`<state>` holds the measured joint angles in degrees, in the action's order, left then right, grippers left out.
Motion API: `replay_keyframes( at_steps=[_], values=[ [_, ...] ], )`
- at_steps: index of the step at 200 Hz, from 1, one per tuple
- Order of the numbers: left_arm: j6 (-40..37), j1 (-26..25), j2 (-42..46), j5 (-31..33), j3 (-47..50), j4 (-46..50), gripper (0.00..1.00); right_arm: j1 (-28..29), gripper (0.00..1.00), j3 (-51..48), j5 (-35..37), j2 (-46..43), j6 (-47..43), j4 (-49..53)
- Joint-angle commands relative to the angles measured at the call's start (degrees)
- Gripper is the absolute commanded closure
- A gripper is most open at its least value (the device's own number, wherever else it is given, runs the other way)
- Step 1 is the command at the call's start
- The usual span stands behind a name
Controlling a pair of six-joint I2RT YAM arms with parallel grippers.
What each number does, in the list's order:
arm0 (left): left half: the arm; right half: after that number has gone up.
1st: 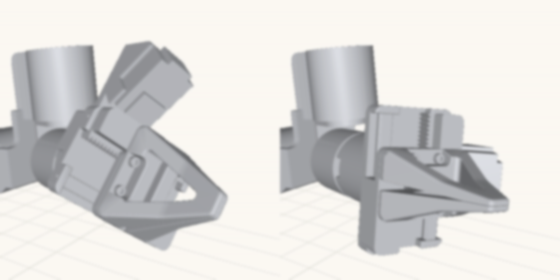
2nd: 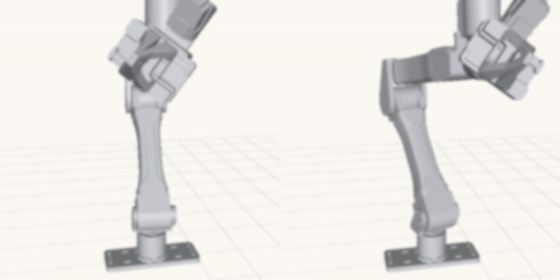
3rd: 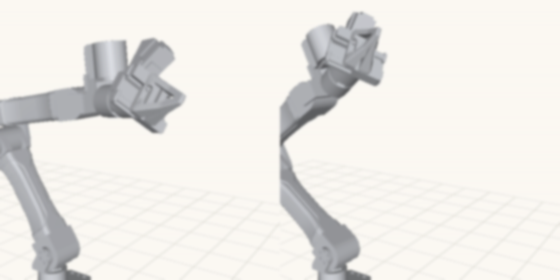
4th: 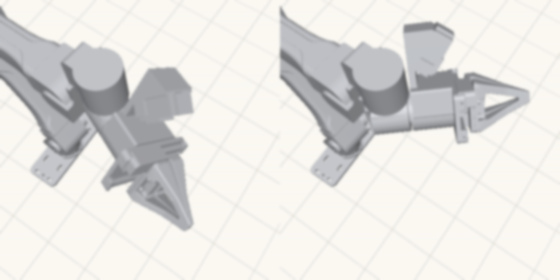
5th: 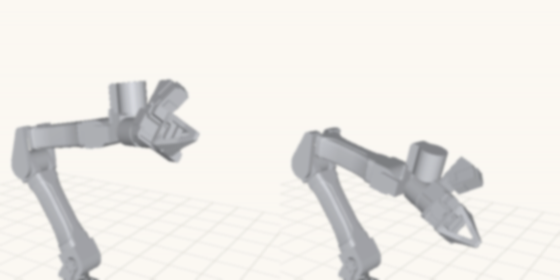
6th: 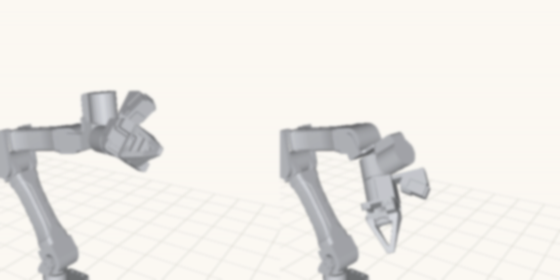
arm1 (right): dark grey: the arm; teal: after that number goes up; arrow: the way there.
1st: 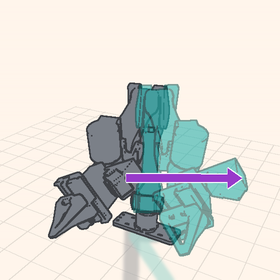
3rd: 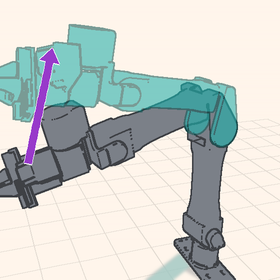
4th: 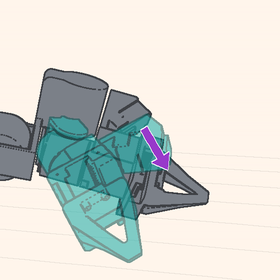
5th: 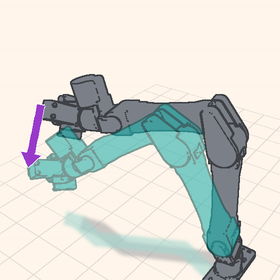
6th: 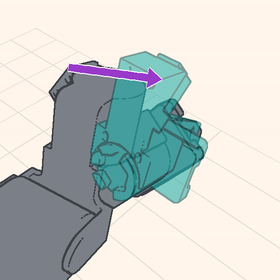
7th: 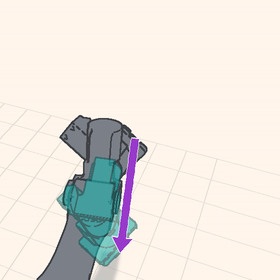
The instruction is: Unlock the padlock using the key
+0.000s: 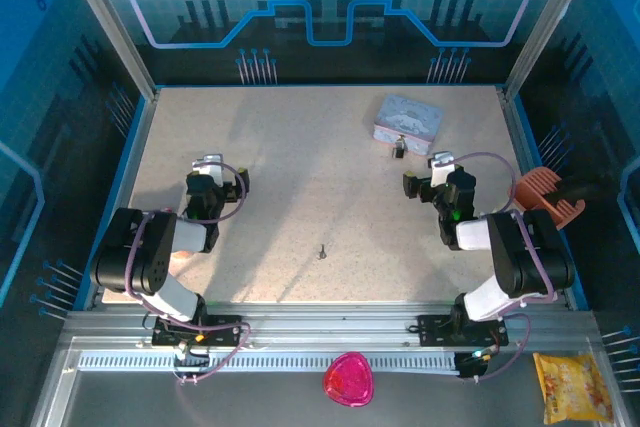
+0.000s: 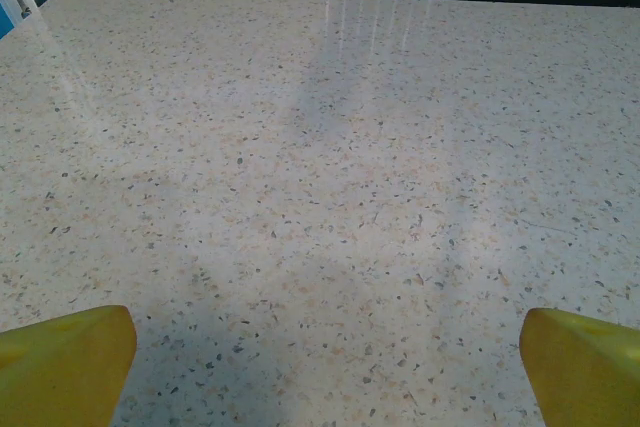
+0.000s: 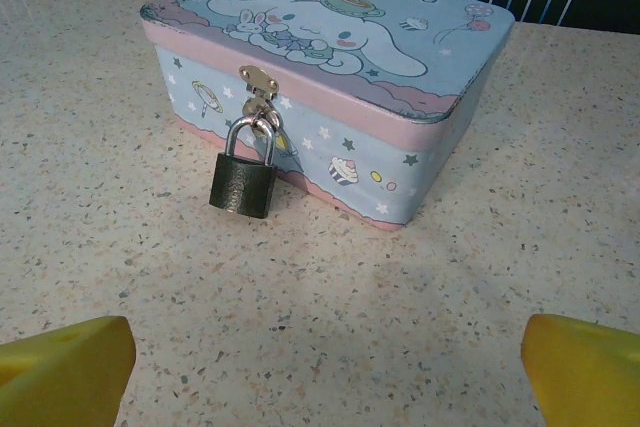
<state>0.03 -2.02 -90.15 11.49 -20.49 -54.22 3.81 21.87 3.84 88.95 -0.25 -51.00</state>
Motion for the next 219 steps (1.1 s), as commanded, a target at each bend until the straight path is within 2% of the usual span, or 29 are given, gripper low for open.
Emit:
replay_keyframes(
  at_steps=[1, 219],
  values=[
    [0.3, 0.4, 1.1, -1.1, -1.0, 0.1, 0.01, -0.1, 0.00, 1.1, -1.1, -0.5, -0.8, -0.3],
    [0.3, 0.4, 1.1, -1.1, -1.0, 0.0, 0.01, -0.9, 0.00, 1.0, -2.5, -0.5, -0.3, -0.1]
  ],
)
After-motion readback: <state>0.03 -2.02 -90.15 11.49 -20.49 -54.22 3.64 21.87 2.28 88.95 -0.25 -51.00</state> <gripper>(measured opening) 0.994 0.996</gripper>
